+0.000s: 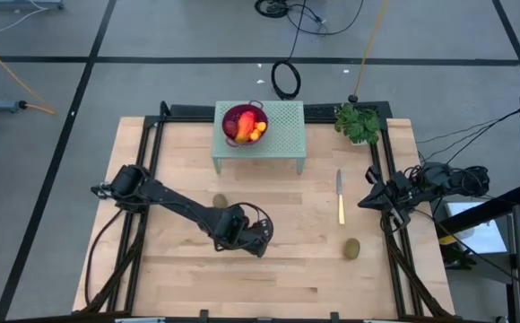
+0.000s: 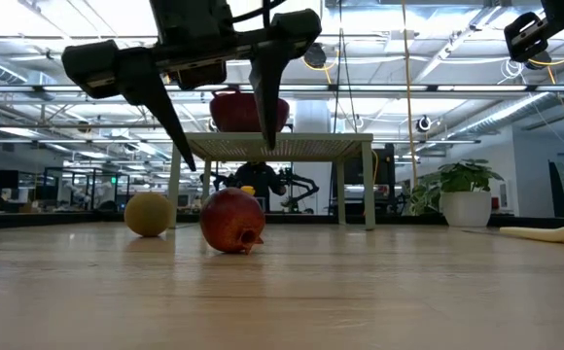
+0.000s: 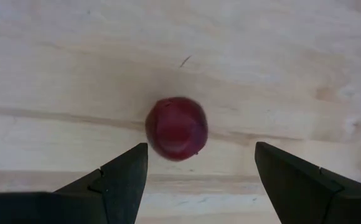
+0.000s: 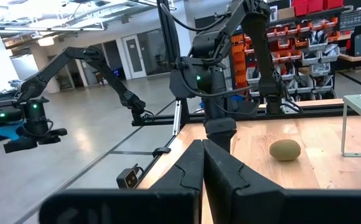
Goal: Pick & Place Fruit
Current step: Put the pomegranate into the violet strainer bowl on the shelf
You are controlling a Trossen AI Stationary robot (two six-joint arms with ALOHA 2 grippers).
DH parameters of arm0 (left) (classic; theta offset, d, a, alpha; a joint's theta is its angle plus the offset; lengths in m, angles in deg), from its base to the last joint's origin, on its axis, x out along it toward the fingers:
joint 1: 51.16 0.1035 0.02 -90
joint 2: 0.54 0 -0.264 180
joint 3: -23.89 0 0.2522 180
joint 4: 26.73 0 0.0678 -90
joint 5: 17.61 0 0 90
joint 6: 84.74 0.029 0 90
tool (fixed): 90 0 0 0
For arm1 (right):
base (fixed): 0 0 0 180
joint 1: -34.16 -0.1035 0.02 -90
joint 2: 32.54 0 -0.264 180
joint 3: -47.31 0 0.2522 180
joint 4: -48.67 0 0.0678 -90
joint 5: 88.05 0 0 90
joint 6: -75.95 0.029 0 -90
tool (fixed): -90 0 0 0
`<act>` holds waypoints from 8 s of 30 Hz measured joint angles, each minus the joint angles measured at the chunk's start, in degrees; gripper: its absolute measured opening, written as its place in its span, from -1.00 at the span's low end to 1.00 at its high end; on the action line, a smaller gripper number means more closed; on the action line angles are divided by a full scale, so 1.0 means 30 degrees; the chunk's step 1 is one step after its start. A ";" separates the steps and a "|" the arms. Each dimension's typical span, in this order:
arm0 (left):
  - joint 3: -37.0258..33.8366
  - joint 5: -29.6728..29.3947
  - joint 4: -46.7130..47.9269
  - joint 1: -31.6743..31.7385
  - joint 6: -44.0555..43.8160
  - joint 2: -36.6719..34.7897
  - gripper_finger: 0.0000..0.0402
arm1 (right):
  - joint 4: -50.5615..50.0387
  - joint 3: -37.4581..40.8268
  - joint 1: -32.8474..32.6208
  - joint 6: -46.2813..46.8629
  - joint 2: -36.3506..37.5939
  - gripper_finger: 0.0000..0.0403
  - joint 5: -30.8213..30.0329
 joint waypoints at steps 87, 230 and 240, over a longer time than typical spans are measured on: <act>-0.0007 0.0605 -0.1872 0.0488 -0.3996 0.3134 0.47 | -0.0015 0.0022 -0.0007 -0.0502 0.0000 -1.00 0.0080; 0.2739 0.5286 -0.0452 1.9016 3.3366 -0.5062 0.05 | 0.0000 0.0000 -0.0007 -0.2353 -0.0007 -1.00 -0.0087; 0.2739 0.5989 -0.0466 1.9016 3.3707 -0.5069 0.28 | 0.0000 0.0000 -0.0007 -0.2353 -0.0007 -1.00 -0.0087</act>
